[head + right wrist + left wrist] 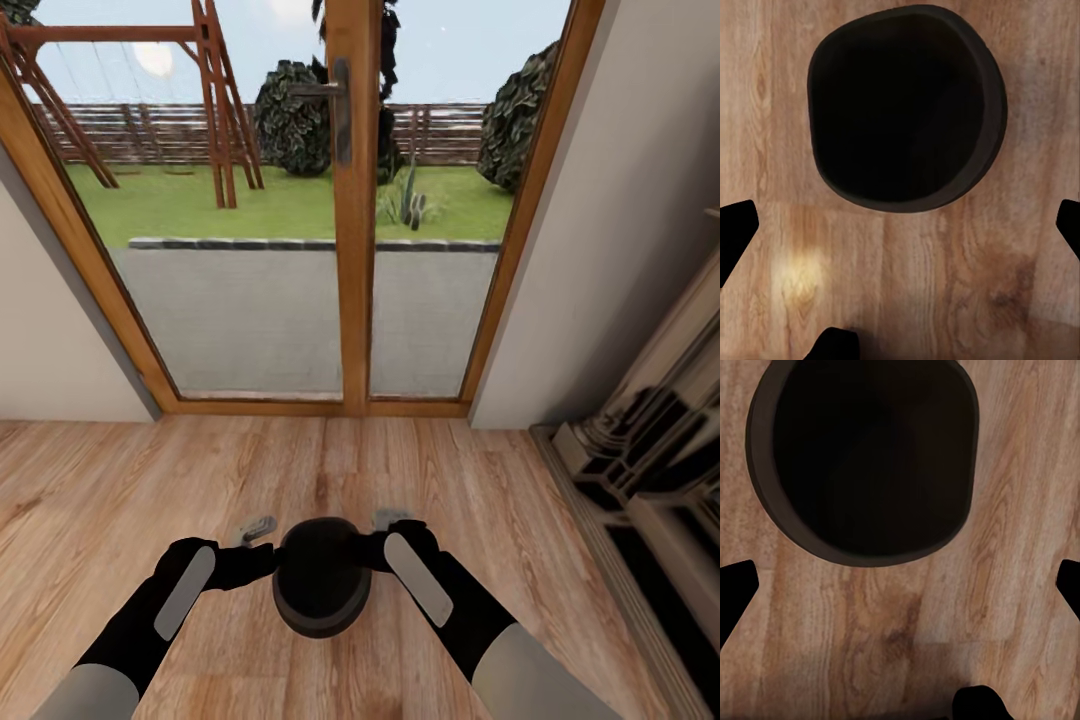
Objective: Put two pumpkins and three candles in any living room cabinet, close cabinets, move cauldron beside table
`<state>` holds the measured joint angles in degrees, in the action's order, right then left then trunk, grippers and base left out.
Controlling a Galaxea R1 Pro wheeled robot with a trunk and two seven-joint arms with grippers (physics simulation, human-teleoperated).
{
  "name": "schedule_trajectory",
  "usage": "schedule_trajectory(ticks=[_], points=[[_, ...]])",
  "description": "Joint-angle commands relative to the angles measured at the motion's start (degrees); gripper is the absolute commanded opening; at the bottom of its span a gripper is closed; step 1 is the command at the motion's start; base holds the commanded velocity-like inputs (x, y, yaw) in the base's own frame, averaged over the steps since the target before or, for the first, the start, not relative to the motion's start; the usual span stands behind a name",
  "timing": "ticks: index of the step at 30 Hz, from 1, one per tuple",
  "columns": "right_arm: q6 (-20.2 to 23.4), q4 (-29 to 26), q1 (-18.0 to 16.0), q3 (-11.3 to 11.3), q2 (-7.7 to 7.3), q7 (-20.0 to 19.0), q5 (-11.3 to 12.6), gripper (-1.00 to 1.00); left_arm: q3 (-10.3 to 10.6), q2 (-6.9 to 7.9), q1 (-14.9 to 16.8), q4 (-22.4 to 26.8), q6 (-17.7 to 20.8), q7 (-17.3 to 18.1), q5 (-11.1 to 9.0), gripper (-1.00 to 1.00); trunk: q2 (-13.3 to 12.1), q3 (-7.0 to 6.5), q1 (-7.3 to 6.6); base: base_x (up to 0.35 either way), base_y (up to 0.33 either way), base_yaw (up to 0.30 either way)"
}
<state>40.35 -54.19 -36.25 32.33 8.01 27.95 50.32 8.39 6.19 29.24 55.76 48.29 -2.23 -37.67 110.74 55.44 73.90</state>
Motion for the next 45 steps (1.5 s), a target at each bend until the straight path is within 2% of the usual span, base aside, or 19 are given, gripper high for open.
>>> schedule_trajectory(ticks=[1,7,12,25,29,45], points=[[0.0,0.0,0.0,0.1,0.02,0.6,0.3,1.0,0.1,0.05,0.0,0.1,0.1,-0.2,-0.3,1.0,0.4,0.23,0.22,0.0,0.0,0.0],[-0.5,1.2,-0.3,0.1,0.14,0.6,-0.6,1.0,0.1,0.05,0.0,0.1,0.0,-0.2,-0.3,1.0,2.8,1.31,1.54,0.0,0.0,0.0],[-1.6,3.7,-1.2,0.1,0.15,0.6,-0.7,1.0,0.1,0.05,0.0,0.1,-0.3,-0.2,-0.3,1.0,4.8,2.21,2.64,0.0,0.0,0.0],[-2.4,5.0,-1.5,0.1,0.16,0.7,-0.7,1.0,0.2,0.05,0.0,0.1,-0.4,-0.2,-0.3,1.0,10.1,4.54,5.49,0.0,0.0,0.0],[-4.0,6.6,-2.1,0.2,0.23,0.7,-0.6,1.0,0.2,0.05,0.0,0.1,-0.4,-0.2,-0.3,1.0,11.7,5.26,6.37,0.0,0.0,0.0],[-4.6,7.0,-2.2,0.2,0.26,0.7,-0.7,1.0,0.2,0.05,0.0,0.1,-1.0,-0.2,-0.3,1.0,18.1,8.13,9.88,0.0,0.0,0.0]])
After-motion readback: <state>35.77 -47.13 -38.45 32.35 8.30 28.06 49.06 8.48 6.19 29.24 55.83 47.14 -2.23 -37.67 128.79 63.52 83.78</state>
